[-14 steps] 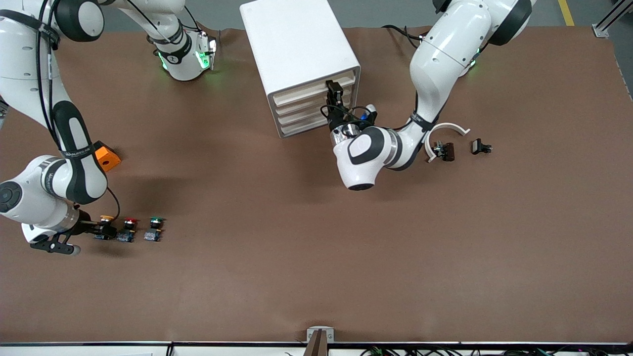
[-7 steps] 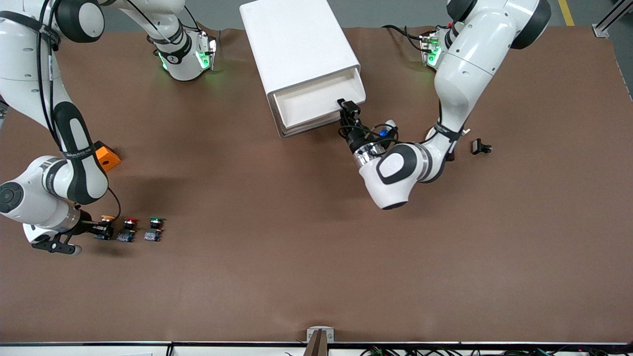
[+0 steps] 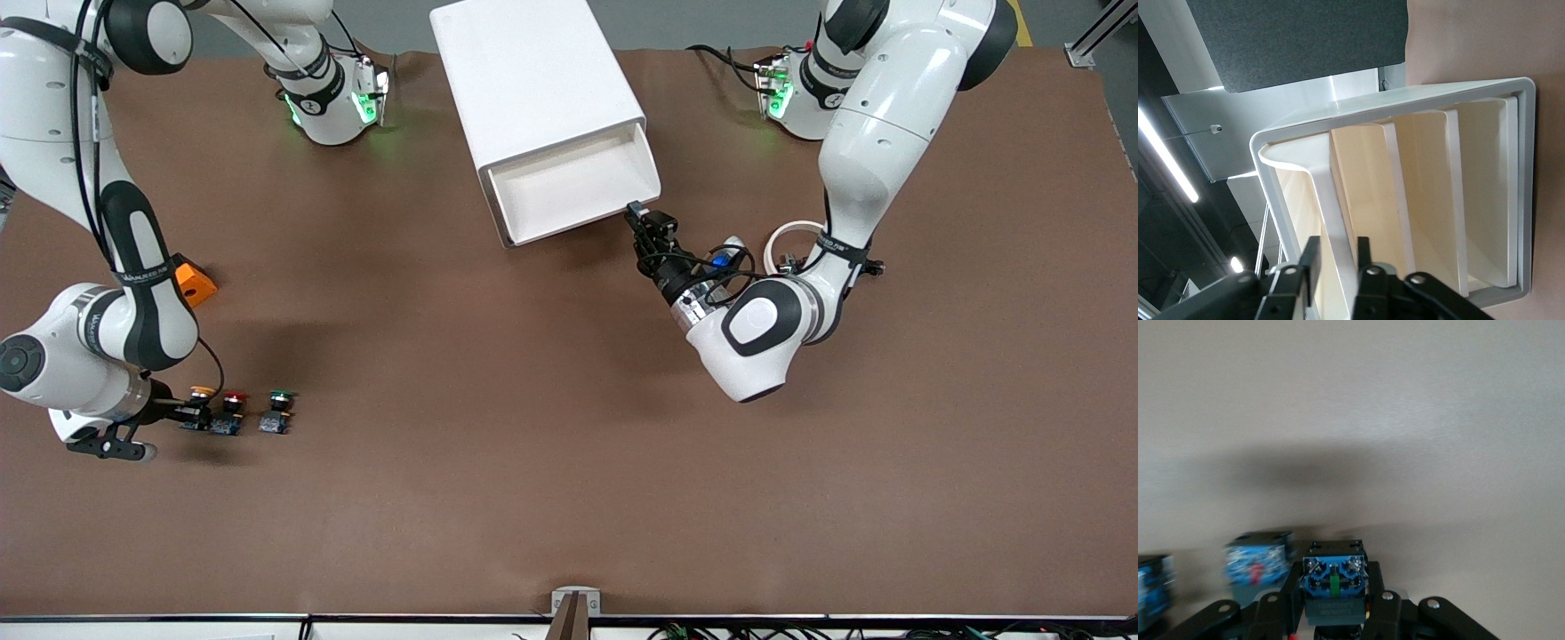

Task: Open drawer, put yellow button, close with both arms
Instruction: 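Pull the drawer open with the left gripper while the right gripper lifts the button, then carry the yellow button over the open drawer with the right gripper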

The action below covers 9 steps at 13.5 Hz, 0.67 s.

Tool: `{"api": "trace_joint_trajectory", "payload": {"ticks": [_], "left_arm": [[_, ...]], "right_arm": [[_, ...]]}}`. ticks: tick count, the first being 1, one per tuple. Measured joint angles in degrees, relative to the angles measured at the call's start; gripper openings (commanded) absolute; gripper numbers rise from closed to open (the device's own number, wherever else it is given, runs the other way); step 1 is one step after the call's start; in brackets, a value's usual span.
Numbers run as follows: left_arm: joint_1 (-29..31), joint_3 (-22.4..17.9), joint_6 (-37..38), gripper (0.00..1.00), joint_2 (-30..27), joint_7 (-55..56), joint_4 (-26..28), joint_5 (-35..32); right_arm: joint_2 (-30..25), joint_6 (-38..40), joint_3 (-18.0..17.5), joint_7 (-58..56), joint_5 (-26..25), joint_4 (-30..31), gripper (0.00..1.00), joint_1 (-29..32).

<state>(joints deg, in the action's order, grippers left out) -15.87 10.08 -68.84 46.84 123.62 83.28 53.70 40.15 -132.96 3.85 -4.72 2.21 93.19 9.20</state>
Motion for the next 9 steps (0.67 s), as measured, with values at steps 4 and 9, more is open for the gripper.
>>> {"api": "trace_joint_trajectory", "payload": {"ticks": [4, 9], "left_arm": [[0.24, -0.08, -0.10, 1.00, 0.00, -1.16, -0.27, 0.00], [4.29, -0.50, -1.11, 1.00, -0.10, -15.35, -4.77, -5.70]], "right_arm": [[-11.56, 17.79, -1.23, 10.37, 0.51, -0.71, 0.00, -5.36], [-22.98, 26.05, -1.79, 33.11, 2.21, -0.20, 0.00, -19.39]]}}
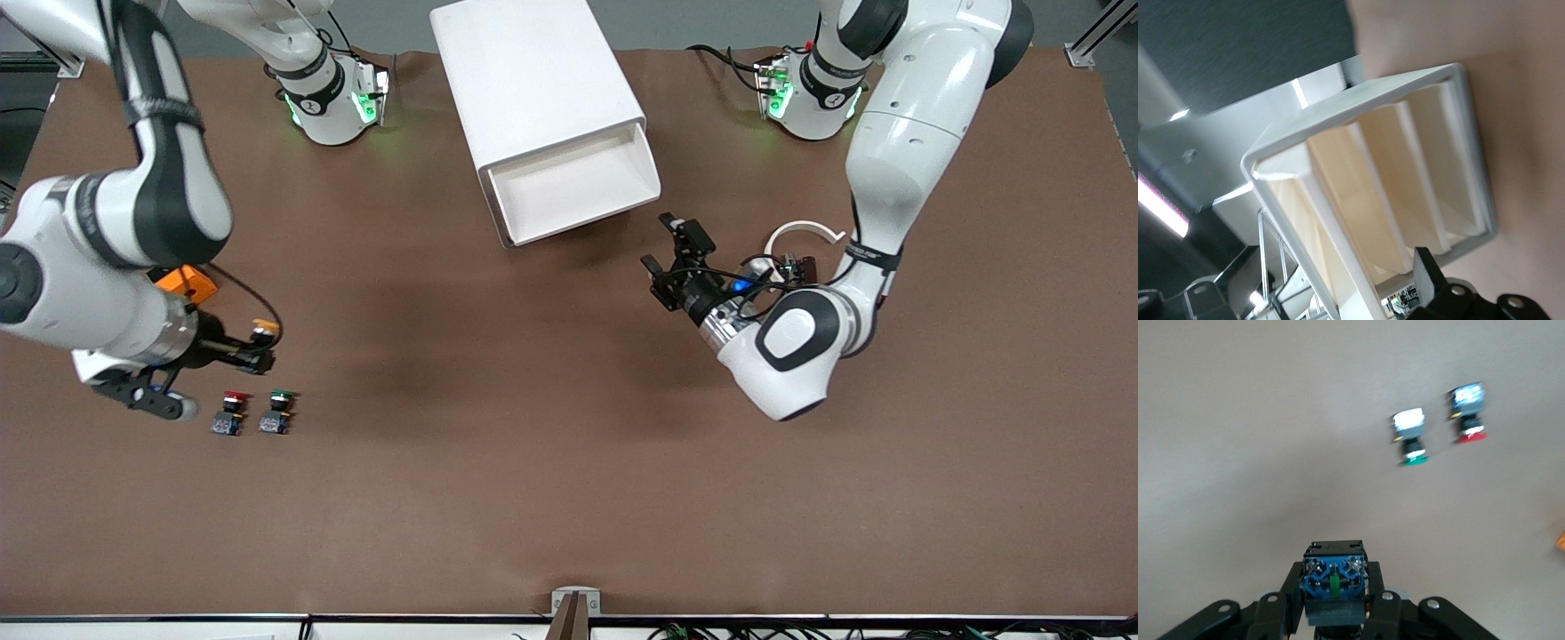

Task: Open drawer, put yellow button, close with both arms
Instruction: 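Carry the yellow button over the open drawer with the right gripper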

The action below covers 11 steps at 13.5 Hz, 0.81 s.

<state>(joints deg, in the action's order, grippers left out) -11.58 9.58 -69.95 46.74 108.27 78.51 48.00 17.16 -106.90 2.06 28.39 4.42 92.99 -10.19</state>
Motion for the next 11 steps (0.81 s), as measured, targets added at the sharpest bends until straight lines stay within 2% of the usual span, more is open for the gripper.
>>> {"api": "trace_joint_trajectory", "payload": {"ticks": [3, 7, 11], "left_arm": [[0.49, -0.01, -4.23, 1.00, -0.74, -15.36, -2.73, -7.16], [0.48, -0.77, -15.11, 1.00, -2.43, -37.02, -3.37, -14.47], [0.56, -2.41, -26.25, 1.00, -3.72, -55.94, -4.51, -19.48]], "right_arm": [[-2.95, 0.05, -0.10, 15.14, 0.12, 0.96, 0.00, -9.52], [-5.44, 0.35, -0.16, 35.67, 0.12, 2.82, 0.00, -21.83], [-7.06, 1.84, -0.06, 49.62, -0.97, 2.92, 0.00, -30.24]]}}
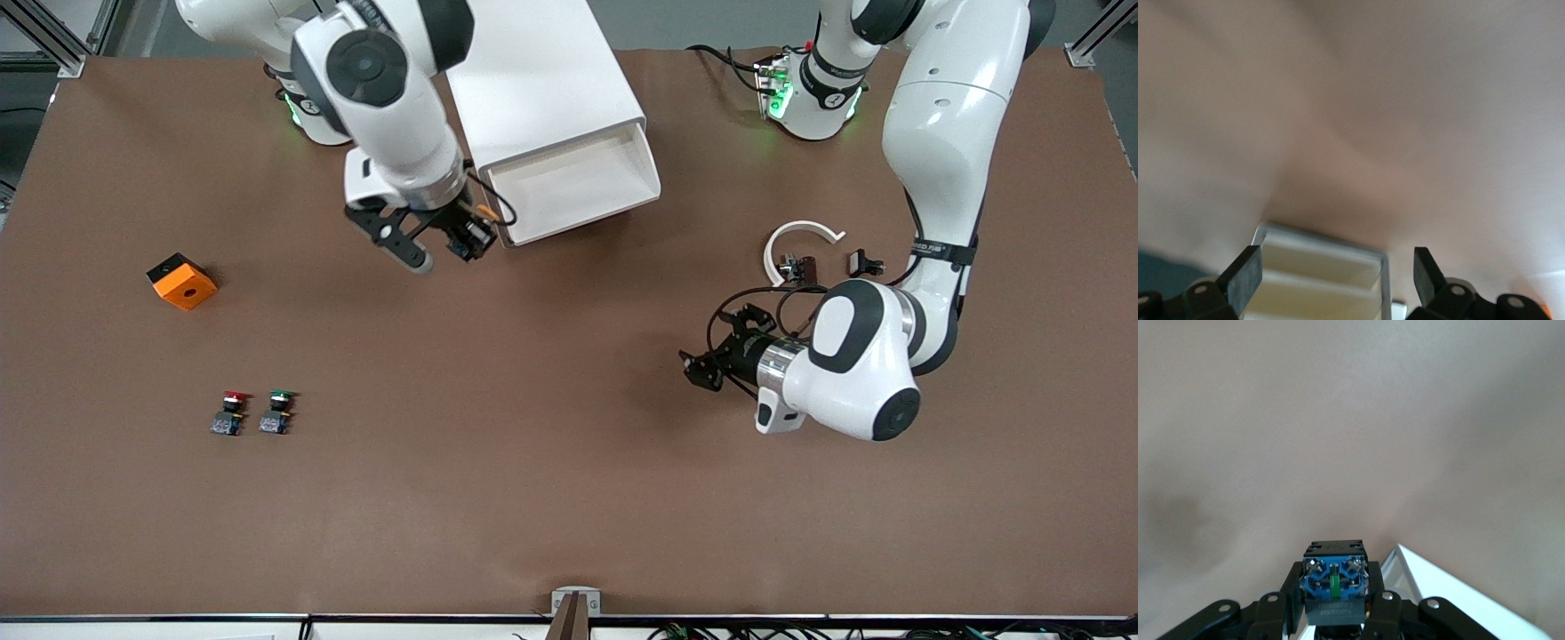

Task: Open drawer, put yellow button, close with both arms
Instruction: 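Carry the yellow button over the open drawer with the right gripper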

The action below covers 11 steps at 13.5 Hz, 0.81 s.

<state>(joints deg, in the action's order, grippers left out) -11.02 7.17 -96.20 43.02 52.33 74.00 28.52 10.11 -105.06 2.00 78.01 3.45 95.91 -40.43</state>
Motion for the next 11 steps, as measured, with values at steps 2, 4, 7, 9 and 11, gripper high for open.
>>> {"api": "trace_joint_trajectory", "payload": {"ticks": [2, 4, 7, 9, 11], "left_arm": [[-0.05, -0.10, -6.24, 1.00, -0.83, -4.87, -0.27, -4.77], [-0.50, 0.02, -12.69, 1.00, -1.34, -7.56, -0.35, -10.21], [-1.23, 0.65, -17.00, 1.00, -2.76, -8.41, -0.39, -15.06], [-1.55, 0.90, -17.30, 1.00, -4.39, -8.43, -0.40, -15.79], [-1.73, 0.91, -17.30, 1.00, -6.23, -8.45, -0.38, -15.88]], "right_arm": [[-0.19, 0.19, 0.04, 6.34, -1.75, 0.99, 0.00, -3.41], [-0.18, -0.12, 0.04, 12.17, -2.26, 2.33, 0.00, -6.33], [-0.15, -0.77, 0.06, 18.38, -2.37, 2.96, 0.00, -8.49], [0.14, -2.07, 0.08, 21.20, -2.37, 3.09, 0.00, -9.27], [1.04, -4.08, 0.09, 23.47, -2.37, 3.20, 0.00, -10.52]]}}
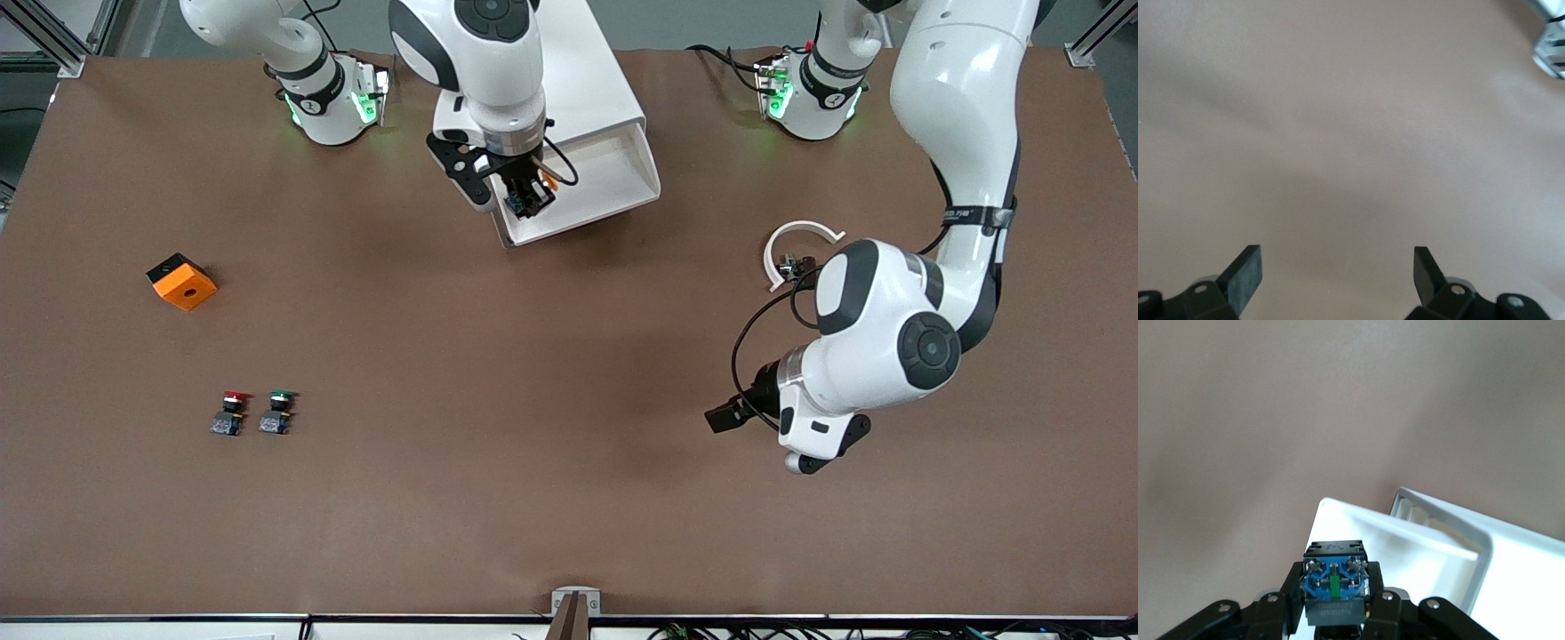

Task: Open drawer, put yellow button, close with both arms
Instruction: 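Carry the yellow button over the open drawer with the right gripper, then release the button into the drawer and raise the right gripper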

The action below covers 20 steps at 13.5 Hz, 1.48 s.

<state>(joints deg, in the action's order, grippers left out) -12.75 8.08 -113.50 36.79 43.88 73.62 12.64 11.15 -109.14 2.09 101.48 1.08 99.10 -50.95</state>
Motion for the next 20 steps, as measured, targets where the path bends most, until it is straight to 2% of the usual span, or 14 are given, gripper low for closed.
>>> {"api": "trace_joint_trajectory", "payload": {"ticks": [4, 8, 15, 16, 17, 18, 20], "left_arm": [[-1.85, 0.02, 0.05, 1.00, -1.50, 0.06, 0.78, -3.20], [-3.73, 0.03, 0.00, 1.00, -1.70, 2.02, 2.34, -3.50], [-9.39, 0.15, -2.47, 1.00, -7.02, 6.68, 11.77, -6.30], [-9.96, 0.15, -2.77, 1.00, -7.99, 6.94, 13.25, -6.31], [-10.57, 0.16, -3.19, 1.00, -8.95, 7.62, 14.68, -6.31], [-11.18, 0.17, -3.72, 1.00, -9.81, 8.51, 15.98, -6.31], [-12.28, 0.18, -4.44, 1.00, -10.87, 10.42, 17.71, -6.32]], "right_arm": [[2.62, -3.17, -0.01, 2.41, 0.00, 0.17, 0.00, -3.09], [3.44, -3.64, 0.00, 2.53, -0.01, -0.58, 0.00, -4.32], [4.99, -3.62, 0.00, 2.64, -0.01, -2.58, 0.00, -6.67], [5.03, -3.58, 0.00, 2.66, -0.01, -2.58, 0.18, -6.81], [5.08, -3.44, 0.00, 2.88, -0.01, -2.58, 0.65, -6.92], [5.11, -3.16, 0.00, 3.60, -0.01, -2.58, 1.00, -6.95], [5.14, -2.73, 0.02, 5.35, -0.02, -2.61, 1.00, -6.97]]}}
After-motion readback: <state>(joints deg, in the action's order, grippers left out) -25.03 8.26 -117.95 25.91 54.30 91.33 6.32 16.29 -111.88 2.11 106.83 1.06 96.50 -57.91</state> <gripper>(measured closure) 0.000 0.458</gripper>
